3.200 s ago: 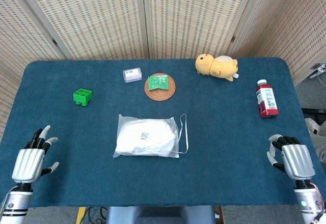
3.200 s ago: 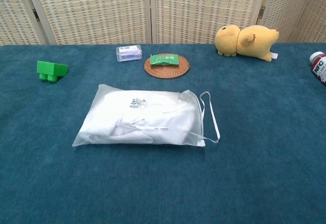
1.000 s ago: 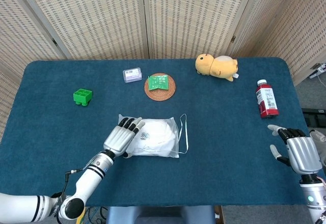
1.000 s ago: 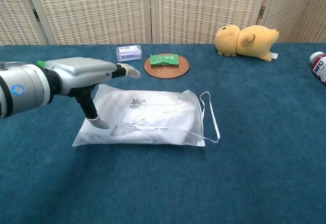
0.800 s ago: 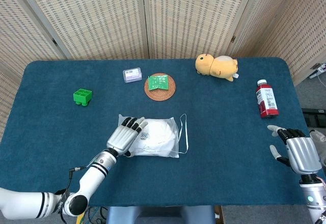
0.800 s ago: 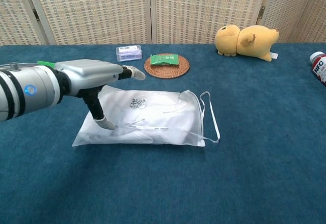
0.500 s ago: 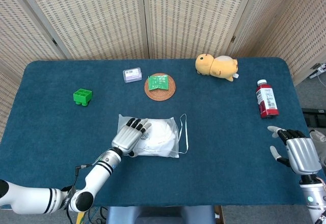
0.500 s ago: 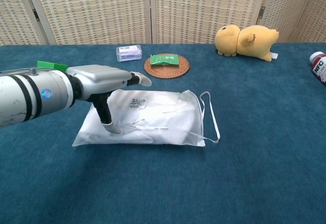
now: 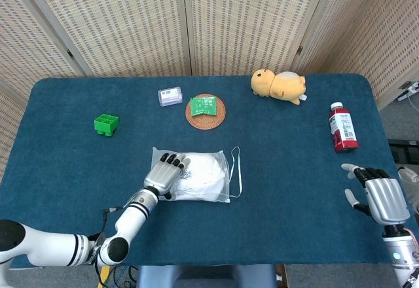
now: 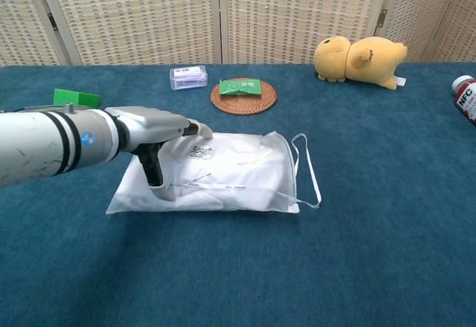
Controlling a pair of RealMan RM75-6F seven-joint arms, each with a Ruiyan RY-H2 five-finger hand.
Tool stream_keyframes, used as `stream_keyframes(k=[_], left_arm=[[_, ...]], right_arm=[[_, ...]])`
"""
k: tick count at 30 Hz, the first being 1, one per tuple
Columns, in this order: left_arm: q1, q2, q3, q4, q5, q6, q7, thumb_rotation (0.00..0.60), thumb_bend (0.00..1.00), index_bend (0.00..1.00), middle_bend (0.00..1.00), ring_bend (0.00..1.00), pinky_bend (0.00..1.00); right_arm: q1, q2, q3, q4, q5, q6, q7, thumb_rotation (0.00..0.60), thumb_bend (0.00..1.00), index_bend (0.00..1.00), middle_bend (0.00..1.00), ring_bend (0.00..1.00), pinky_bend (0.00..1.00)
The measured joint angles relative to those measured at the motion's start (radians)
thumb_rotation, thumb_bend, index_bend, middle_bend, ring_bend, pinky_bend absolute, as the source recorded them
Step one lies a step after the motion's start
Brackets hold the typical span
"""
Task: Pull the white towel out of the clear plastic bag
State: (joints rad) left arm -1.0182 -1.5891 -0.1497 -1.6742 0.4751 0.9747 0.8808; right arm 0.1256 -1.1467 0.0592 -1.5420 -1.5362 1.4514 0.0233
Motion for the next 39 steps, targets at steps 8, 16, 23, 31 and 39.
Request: stream_keyframes(k=[8,16,23,31,39], left_arm=[[-0.008,-0.05,0.027,0.071,0.089,0.035,-0.02,0.6,0.0,0.0,0.0,0.01,0.34],[-0.004,-0.105,0.062,0.13,0.175,0.08,-0.014,0.6,0.0,0.06,0.11,0.18,0.46],[0.02,-0.122,0.066,0.157,0.278,0.105,-0.074,0.6,0.0,0.34,0.39,0.39,0.55],[0.073,-0.134,0.076,0.185,0.449,0.146,-0.187,0.6,0.1,0.41,0.48,0.45,0.6],[0.119,-0.102,0.084,0.137,0.578,0.19,-0.241,0.6,0.11,0.41,0.48,0.45,0.6]], right_arm=[[0.003,-0.005,-0.002,0.003,0.0,-0.006,0.001,0.6,0.31,0.29,0.44,0.37,0.39],[0.008,-0.009,-0.004,0.002,-0.001,-0.015,-0.002,0.6,0.31,0.29,0.44,0.37,0.39],[0.016,-0.019,-0.003,0.005,0.001,-0.024,0.0,0.6,0.31,0.29,0.44,0.37,0.39],[0.024,-0.03,0.002,0.007,-0.003,-0.024,0.004,0.6,0.31,0.29,0.44,0.37,0.39],[0.039,-0.045,0.017,0.007,-0.018,-0.01,0.046,0.6,0.31,0.29,0.37,0.35,0.39]])
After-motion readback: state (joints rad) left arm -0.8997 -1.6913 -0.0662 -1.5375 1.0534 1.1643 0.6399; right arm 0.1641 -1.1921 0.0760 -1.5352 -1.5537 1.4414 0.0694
